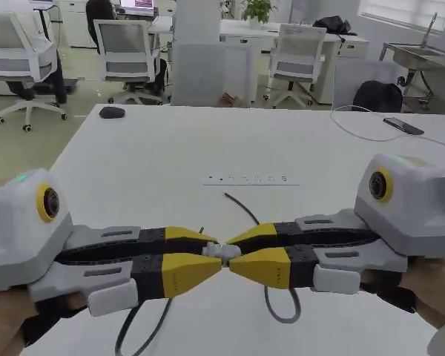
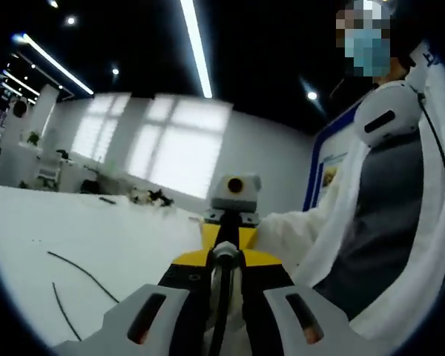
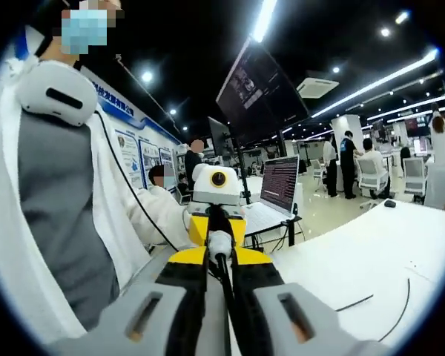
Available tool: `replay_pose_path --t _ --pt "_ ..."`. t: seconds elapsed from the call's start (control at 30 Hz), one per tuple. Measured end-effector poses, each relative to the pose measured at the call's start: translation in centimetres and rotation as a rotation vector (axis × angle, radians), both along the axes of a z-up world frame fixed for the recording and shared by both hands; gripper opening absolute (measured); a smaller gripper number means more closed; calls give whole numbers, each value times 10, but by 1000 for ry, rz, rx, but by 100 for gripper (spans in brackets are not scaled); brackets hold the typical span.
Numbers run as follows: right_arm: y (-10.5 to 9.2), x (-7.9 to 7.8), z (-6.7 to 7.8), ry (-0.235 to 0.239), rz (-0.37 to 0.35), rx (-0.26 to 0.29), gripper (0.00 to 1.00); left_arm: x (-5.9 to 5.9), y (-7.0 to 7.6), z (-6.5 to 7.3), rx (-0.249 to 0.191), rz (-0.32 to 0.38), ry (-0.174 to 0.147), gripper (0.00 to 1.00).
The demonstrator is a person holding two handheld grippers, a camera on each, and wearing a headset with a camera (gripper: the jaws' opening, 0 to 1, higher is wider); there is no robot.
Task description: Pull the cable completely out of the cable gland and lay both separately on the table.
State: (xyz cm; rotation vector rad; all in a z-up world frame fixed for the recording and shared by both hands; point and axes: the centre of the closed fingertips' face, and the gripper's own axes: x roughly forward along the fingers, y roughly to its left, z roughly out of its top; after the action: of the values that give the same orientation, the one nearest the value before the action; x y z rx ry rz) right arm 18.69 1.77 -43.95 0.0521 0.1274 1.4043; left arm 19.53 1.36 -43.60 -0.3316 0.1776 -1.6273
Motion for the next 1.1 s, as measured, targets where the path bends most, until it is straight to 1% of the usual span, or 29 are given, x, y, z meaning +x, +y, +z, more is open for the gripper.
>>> replay_pose_path --t 0.03,0.1,0.13,0.27,0.33,0.37,0.43,0.47,0.5,0.53,0.57,0.63,0.67,0.7,0.73,0.8,0.83,0.9,0.97,1.0,1.1 --pt "0 -1 -1 -44 2 -19 10 0 0 -2 7 -7 41 15" --pt "1 -1 -1 -99 4 -35 10 1 0 -2 5 -9 68 15" --pt "2 -2 -2 -109 6 -41 10 1 0 -3 3 -11 77 15" --pt "1 -3 -4 -128 14 -56 10 0 0 -4 8 -10 72 15" --pt "1 -3 -5 -147 17 -64 10 0 0 -5 11 -11 70 15" --pt "1 -3 -6 -142 18 -65 10 -1 0 -5 13 -12 68 15" --pt "1 -3 -6 -126 18 -63 11 -1 -1 -5 12 -10 53 15" --pt "1 -2 -7 -104 15 -59 11 -1 0 -6 12 -7 43 15" --pt "1 -1 -8 -55 9 -47 11 -1 0 -5 9 -1 22 15" --pt "1 -1 -8 -20 12 -35 11 -1 0 -5 8 0 10 15" --pt "0 -1 -9 39 14 -20 12 -1 0 -5 7 2 -5 15" --pt "-1 2 -10 95 2 5 14 -1 0 -5 4 8 -32 15" --pt "-2 3 -10 170 -4 31 20 -1 0 -3 -2 9 -47 15" --pt "-2 2 -10 222 1 54 24 -1 1 -2 -6 12 -62 15" --pt "-3 1 -10 288 15 77 27 -1 2 -1 -10 20 -95 15" --pt "-4 0 -10 329 19 100 26 -1 3 0 -12 25 -124 15" --pt "-5 1 -11 360 15 102 26 -1 4 1 -15 29 -151 15" --pt "-6 1 -11 372 13 111 23 -1 5 1 -14 27 -164 15" --pt "-7 1 -9 395 14 130 22 -1 5 1 -11 28 -187 15" --pt "-6 1 -7 414 18 142 21 -1 5 1 -9 27 -196 15" --pt "-4 -2 -4 433 30 156 21 -3 3 1 -8 25 -211 15"
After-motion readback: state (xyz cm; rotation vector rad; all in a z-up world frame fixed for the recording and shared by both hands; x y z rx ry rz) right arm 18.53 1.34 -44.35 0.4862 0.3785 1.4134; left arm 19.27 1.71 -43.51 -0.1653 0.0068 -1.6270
